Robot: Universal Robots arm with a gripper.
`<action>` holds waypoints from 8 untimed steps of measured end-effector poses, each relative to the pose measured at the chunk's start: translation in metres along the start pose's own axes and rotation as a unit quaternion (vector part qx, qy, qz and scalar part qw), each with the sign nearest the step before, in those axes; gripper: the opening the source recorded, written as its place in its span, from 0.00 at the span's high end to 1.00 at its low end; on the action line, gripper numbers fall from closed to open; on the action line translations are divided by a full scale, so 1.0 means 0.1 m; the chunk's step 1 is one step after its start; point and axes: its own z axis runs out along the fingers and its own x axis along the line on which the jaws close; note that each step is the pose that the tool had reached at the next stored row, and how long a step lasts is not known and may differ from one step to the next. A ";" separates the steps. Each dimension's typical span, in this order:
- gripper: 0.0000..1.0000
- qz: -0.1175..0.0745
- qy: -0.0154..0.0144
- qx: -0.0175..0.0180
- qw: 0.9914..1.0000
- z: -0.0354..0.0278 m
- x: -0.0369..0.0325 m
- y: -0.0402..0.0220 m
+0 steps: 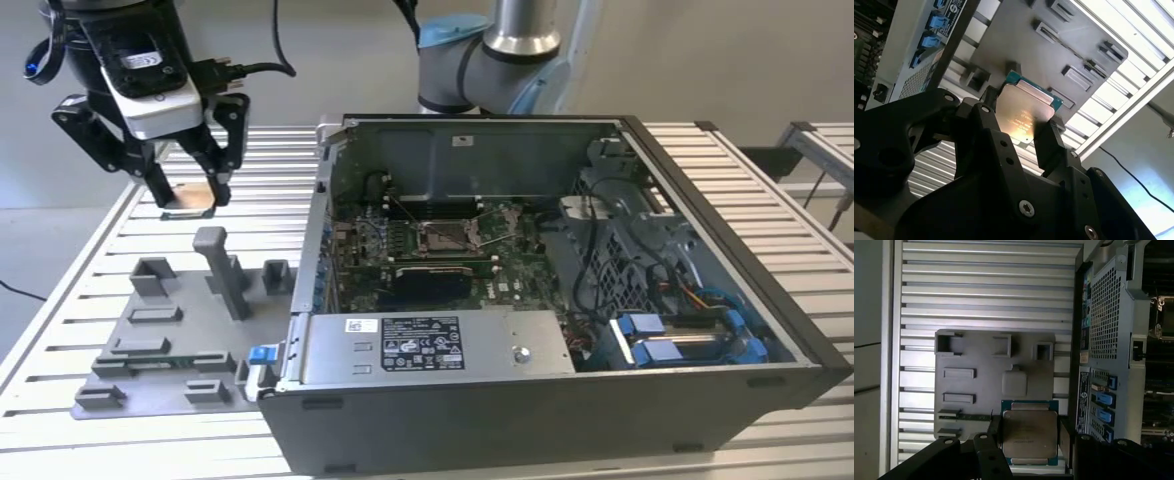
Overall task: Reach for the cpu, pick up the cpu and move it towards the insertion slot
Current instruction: 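Pick up the cpu and move it towards the insertion slot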
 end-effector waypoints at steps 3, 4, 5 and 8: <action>1.00 0.000 0.000 0.000 1.000 0.000 -0.033 0.000; 1.00 0.000 0.000 0.000 1.000 0.000 -0.049 0.000; 1.00 0.000 0.000 0.000 1.000 0.000 -0.063 -0.001; 1.00 0.000 0.000 0.000 1.000 0.000 -0.107 -0.001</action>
